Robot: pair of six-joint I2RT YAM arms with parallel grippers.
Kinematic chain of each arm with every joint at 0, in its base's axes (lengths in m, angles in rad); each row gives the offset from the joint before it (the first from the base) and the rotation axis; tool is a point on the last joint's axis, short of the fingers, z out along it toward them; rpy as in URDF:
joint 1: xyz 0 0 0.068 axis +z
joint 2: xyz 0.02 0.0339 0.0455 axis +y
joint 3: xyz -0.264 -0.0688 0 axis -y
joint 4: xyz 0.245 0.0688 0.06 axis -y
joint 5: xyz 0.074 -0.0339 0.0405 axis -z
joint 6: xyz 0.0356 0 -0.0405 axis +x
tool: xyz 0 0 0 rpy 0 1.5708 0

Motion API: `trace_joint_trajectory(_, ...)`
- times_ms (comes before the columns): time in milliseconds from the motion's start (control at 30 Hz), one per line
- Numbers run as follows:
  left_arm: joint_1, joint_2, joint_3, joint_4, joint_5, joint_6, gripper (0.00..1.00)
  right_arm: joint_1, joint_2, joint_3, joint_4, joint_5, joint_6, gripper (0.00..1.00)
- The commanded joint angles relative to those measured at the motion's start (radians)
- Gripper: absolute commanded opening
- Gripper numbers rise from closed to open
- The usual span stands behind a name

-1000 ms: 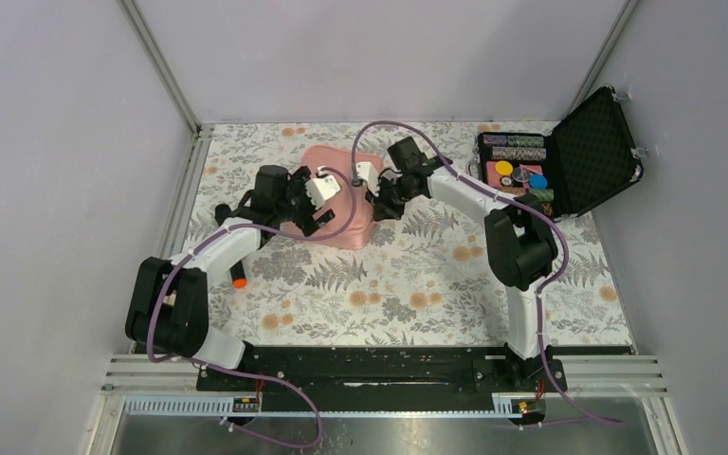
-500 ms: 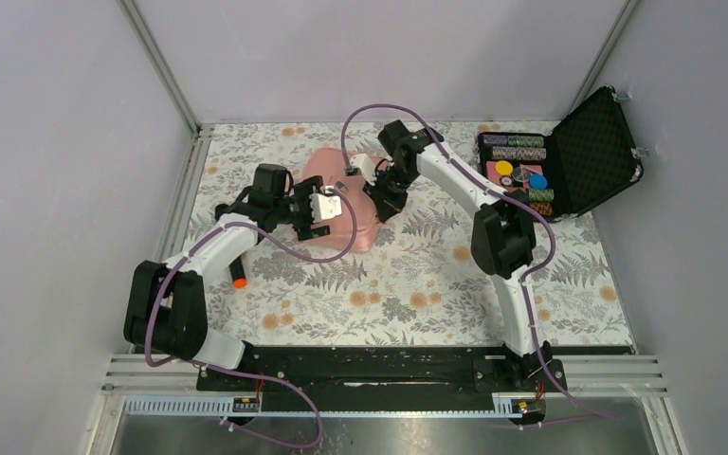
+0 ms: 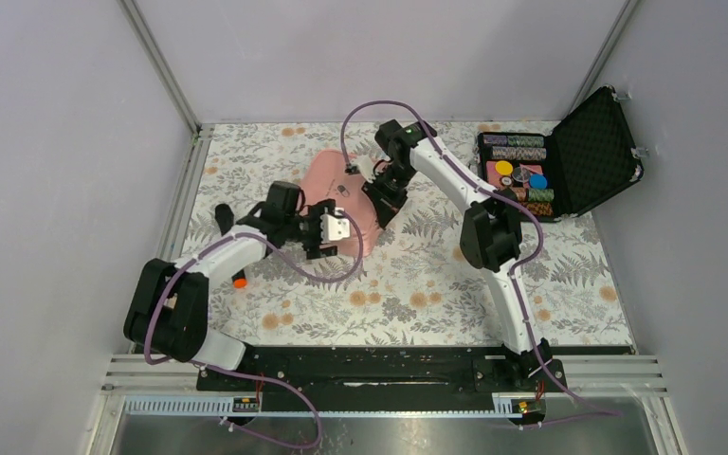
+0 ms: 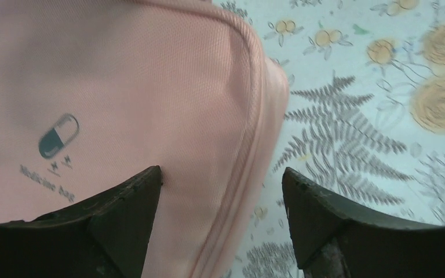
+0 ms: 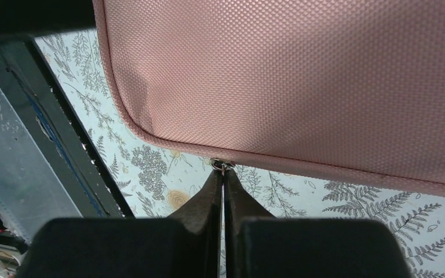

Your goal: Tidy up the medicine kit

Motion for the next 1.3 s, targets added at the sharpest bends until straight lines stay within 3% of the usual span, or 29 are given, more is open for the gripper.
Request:
trace_joint_trajectory(0, -0.101, 0.024, -0.151, 0.512, -0.175, -0.124, 0.71, -0.003, -0.013, 0.032, -0.074, -0.058, 0.055, 0.0)
trace_joint_trajectory(133, -0.193, 0.086, -0.226, 0.833, -0.363, -0.113, 0.45, -0.003, -0.008, 0.05, -0.074, -0.051, 0.072, 0.0)
trace_joint_trajectory(233, -0.242, 0.136, -0.173, 0.842, -0.51, -0.191, 0.0, 0.0, -0.018, 0.037, -0.087, -0.04, 0.07, 0.0)
trace_joint_trajectory(367, -0.262, 0.167, -0.131, 0.861, -0.622, -0.321, 0.0, 0.004, -0.055, -0.05, -0.092, -0.102, 0.08, 0.0)
trace_joint_trajectory(733, -0.351, 0.254, -0.084, 0.954, -0.857, -0.344, 0.0, 0.053, -0.136, -0.26, 0.033, -0.363, 0.21, 0.0)
trace_joint_trajectory(833, -0.367, 0.264, -0.065, 0.965, -0.876, -0.397, 0.0, 0.062, -0.181, -0.362, 0.204, -0.394, 0.356, 0.0)
trace_joint_trajectory(1067, -0.431, 0.231, -0.092, 0.948, -0.838, -0.44, 0.0, 0.06, -0.313, -0.63, 0.863, -0.326, 0.82, 0.0)
trace_joint_trajectory(1200, -0.444, 0.18, -0.101, 0.857, -0.83, -0.426, 0.0, 0.053, -0.338, -0.638, 0.899, -0.185, 0.829, 0.0)
trace_joint_trajectory(1267, -0.436, 0.137, -0.093, 0.786, -0.839, -0.426, 0.1, 0.03, -0.348, -0.641, 0.878, -0.122, 0.815, 0.0)
